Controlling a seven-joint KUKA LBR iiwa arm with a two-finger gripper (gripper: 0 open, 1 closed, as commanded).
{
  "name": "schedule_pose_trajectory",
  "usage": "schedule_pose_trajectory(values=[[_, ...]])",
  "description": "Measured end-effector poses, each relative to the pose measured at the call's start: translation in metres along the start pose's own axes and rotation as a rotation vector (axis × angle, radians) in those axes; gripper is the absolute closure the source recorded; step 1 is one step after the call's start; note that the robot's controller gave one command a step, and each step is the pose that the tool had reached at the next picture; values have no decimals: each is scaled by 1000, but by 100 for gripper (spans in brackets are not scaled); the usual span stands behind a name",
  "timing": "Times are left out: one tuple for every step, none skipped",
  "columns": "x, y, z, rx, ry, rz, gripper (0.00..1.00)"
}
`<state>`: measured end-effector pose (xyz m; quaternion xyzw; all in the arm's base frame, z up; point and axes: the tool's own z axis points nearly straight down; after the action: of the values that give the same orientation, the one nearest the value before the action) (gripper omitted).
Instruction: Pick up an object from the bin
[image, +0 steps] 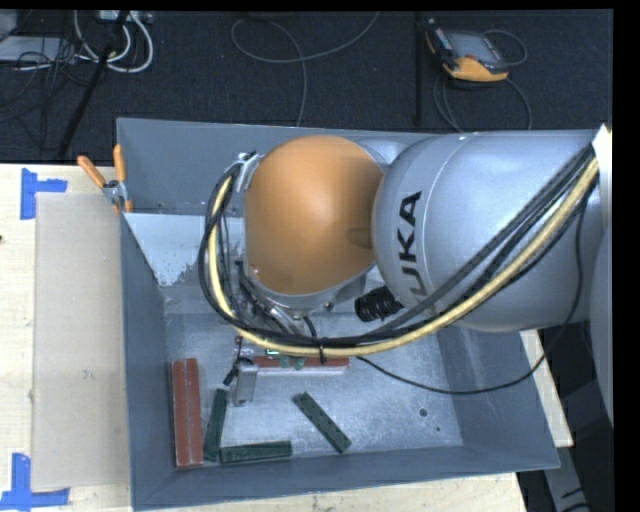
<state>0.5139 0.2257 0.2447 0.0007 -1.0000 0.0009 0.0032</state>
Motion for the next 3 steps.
schedule_pose_trajectory(values=[[32, -57, 174, -3, -24, -433, 0], [12, -162, 145, 3, -9, -608, 0], [15, -164, 146, -1, -4, -257, 0]])
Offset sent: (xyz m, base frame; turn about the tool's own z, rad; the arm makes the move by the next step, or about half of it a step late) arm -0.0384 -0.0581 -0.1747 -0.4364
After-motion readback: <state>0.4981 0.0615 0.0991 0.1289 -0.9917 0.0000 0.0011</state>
